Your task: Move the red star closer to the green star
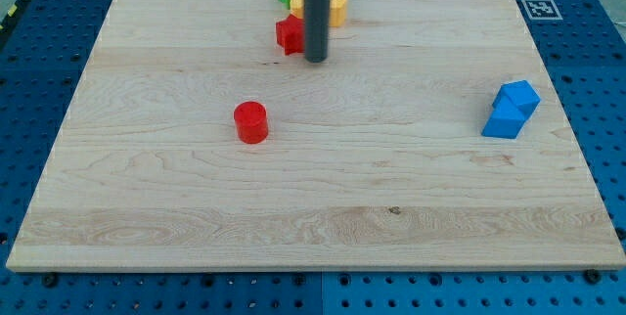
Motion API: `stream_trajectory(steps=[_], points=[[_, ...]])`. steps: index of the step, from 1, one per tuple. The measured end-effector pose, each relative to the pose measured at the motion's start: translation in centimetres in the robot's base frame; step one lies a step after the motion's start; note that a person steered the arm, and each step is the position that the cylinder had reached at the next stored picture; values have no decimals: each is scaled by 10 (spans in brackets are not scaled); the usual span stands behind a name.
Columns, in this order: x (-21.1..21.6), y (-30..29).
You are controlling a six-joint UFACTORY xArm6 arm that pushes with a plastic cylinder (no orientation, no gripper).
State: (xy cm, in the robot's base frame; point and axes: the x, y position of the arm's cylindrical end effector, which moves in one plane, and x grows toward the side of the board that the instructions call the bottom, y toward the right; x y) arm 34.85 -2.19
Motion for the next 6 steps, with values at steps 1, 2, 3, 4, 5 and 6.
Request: stream_trajectory(steps=[1, 2, 3, 4, 5, 6], points=[[-3, -46], [-20, -69], [-20, -63], [2, -25], [-4, 23], [-29, 22]])
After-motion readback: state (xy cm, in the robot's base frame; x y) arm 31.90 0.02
